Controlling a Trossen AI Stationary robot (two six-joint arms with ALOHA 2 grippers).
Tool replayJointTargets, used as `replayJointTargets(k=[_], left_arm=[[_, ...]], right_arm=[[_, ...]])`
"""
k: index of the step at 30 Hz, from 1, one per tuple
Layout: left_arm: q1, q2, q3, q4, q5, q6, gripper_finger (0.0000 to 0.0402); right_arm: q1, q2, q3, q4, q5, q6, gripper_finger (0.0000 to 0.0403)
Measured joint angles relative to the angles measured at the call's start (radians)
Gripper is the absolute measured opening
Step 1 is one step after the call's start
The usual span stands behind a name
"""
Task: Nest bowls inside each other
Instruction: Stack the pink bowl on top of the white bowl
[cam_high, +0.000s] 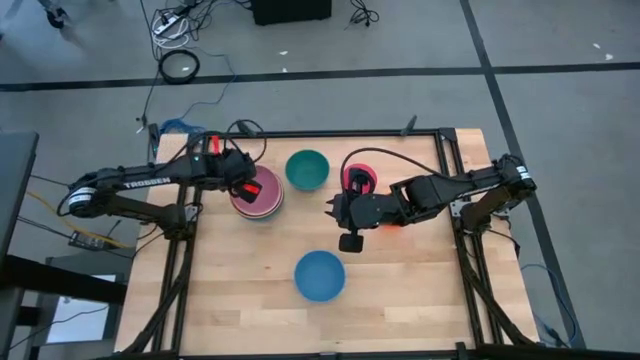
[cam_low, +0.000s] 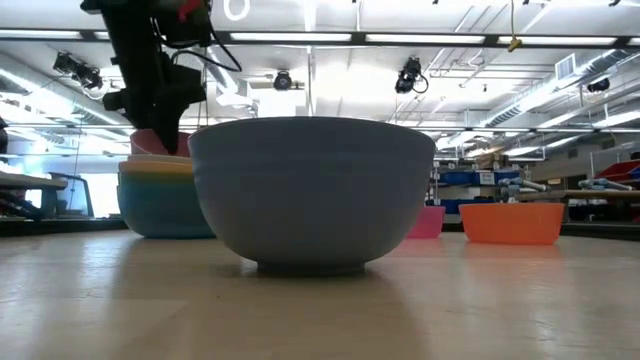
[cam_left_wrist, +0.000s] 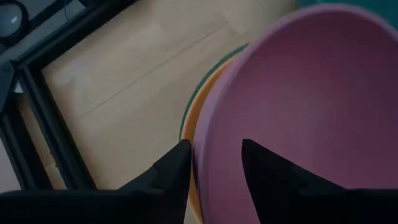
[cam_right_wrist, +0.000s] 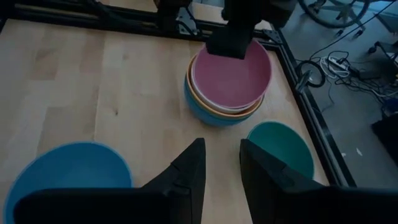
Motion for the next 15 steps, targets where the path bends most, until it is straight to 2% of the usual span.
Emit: replayJointTargets(k=[9, 15], left_arm=[[0.000, -0.009, 0.152, -0.027, -0.001, 0.059, 0.0152], [0.001, -0.005, 0.134, -0.037, -0.022, 0.062, 0.0152]], right_arm=[[-0.007, 0.000, 0.000, 0.000, 0.000, 0.003, 0.0087], [-0.009, 0.000, 0.000, 0.000, 0.000, 0.003, 0.0087]])
